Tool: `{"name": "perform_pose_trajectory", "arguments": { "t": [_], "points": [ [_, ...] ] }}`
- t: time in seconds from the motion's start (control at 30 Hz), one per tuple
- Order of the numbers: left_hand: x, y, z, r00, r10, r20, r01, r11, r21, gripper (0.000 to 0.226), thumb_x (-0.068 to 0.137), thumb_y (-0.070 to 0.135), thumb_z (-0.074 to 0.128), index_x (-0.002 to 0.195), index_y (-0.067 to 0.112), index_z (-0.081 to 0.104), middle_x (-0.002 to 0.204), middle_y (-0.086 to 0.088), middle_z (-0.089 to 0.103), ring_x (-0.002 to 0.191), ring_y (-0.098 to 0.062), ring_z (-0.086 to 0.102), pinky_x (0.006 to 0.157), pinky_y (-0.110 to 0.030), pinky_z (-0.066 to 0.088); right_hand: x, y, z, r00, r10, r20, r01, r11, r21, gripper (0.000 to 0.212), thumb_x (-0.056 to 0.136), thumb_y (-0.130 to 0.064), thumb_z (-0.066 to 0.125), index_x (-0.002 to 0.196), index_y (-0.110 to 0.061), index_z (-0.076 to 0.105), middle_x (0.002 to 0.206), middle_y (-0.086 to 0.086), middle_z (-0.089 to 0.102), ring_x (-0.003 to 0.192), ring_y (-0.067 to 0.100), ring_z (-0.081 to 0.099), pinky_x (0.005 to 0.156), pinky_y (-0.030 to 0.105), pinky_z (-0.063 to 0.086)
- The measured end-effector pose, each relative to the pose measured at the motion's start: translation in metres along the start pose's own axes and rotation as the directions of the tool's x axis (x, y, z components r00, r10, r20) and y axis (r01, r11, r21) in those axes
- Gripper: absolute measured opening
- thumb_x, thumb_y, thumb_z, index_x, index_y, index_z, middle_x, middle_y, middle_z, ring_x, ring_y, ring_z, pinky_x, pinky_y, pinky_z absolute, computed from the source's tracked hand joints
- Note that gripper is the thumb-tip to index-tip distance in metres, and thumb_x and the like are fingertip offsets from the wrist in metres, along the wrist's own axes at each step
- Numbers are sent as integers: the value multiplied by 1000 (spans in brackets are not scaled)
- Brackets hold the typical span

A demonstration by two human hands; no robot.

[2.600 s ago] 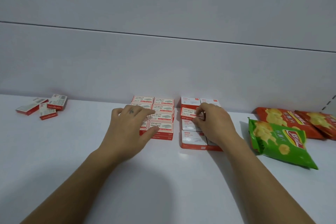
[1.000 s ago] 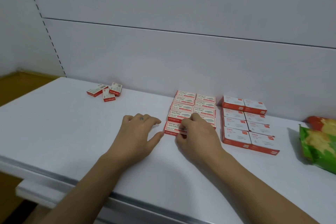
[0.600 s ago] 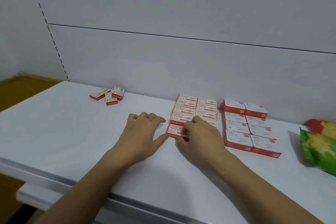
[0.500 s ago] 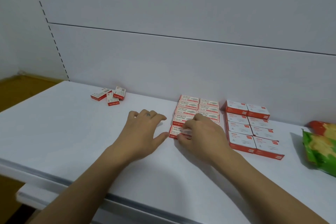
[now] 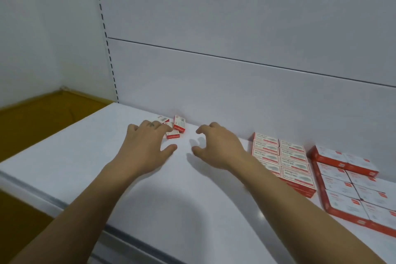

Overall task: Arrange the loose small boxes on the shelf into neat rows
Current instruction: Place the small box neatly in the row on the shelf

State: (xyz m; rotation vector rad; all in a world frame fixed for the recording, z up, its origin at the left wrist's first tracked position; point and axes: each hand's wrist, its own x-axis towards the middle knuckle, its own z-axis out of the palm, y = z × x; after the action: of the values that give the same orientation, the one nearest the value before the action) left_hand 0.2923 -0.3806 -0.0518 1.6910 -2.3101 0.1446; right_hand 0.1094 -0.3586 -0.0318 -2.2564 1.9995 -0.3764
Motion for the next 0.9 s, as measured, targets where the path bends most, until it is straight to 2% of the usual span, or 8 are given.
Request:
{"name": "perform_pose_trajectory", "arguments": {
  "t": [0.1, 0.23, 0.37, 0.5, 0.67, 0.73, 0.83, 0.9],
  "points": [
    [3, -24, -2, 999, -37, 3, 37, 999, 3, 54, 89, 61, 43, 137, 37, 39, 145, 7, 41, 132, -17, 36, 107, -41, 26, 28, -17, 12, 999, 22, 49, -22, 1000, 8, 52, 87, -45, 56, 134, -26, 46, 127, 2, 51, 114, 22, 53, 86, 33, 44],
    [8, -50, -4, 999, -38, -25, 38, 999, -7, 51, 89, 60, 43, 134, 36, 43, 140, 7, 46, 129, -17, 38, 104, -41, 27, 63, -27, 23, 993, 112, 33, -112, 994, 17, 47, 88, -51, 52, 124, -20, 52, 117, 3, 58, 104, 24, 57, 73, 31, 42],
    [15, -60, -5, 999, -29, -38, 28, 999, -17, 51, 89, 59, 44, 134, 36, 43, 139, 8, 46, 128, -16, 37, 103, -41, 27, 93, -33, 33, 981, 195, 23, -195, 981, 14, 49, 90, -57, 44, 118, -18, 55, 112, 4, 63, 101, 24, 58, 72, 31, 42],
    [23, -63, -7, 999, -15, -39, 14, 1000, -26, 51, 89, 60, 43, 135, 35, 42, 142, 7, 44, 130, -17, 37, 105, -41, 26, 107, -38, 44, 967, 253, 16, -253, 967, -14, 44, 90, -57, 40, 105, -20, 59, 101, 0, 65, 89, 21, 59, 67, 29, 41],
    [34, -64, -6, 999, 28, -35, -30, 998, -53, 51, 90, 58, 43, 135, 34, 41, 141, 7, 45, 129, -16, 37, 105, -41, 26, 110, -32, 46, 953, 303, 8, -303, 950, 79, 18, 82, -32, 55, 95, -20, 59, 94, -2, 65, 81, 18, 57, 62, 28, 44],
    [38, -62, -5, 998, 48, -36, -51, 996, -76, 49, 90, 58, 44, 134, 35, 42, 140, 8, 46, 127, -15, 38, 105, -40, 27, 108, -26, 45, 950, 314, 7, -310, 935, 173, 22, 79, -33, 62, 97, -20, 60, 95, -3, 65, 83, 17, 58, 67, 30, 49],
    [46, -57, -4, 994, 94, -49, -99, 991, -95, 47, 90, 56, 46, 132, 35, 43, 138, 9, 47, 125, -14, 39, 103, -39, 28, 100, -14, 36, 952, 301, -48, -276, 918, 283, 32, 78, -40, 70, 101, -19, 61, 98, -3, 65, 85, 16, 58, 68, 29, 47],
    [53, -49, -2, 991, 126, -48, -130, 986, -108, 47, 90, 56, 46, 132, 36, 42, 137, 10, 48, 125, -15, 40, 102, -39, 29, 91, -4, 26, 956, 283, -74, -249, 920, 304, 31, 80, -26, 69, 109, -17, 63, 105, -1, 66, 86, 16, 56, 69, 26, 45]
  ]
}}
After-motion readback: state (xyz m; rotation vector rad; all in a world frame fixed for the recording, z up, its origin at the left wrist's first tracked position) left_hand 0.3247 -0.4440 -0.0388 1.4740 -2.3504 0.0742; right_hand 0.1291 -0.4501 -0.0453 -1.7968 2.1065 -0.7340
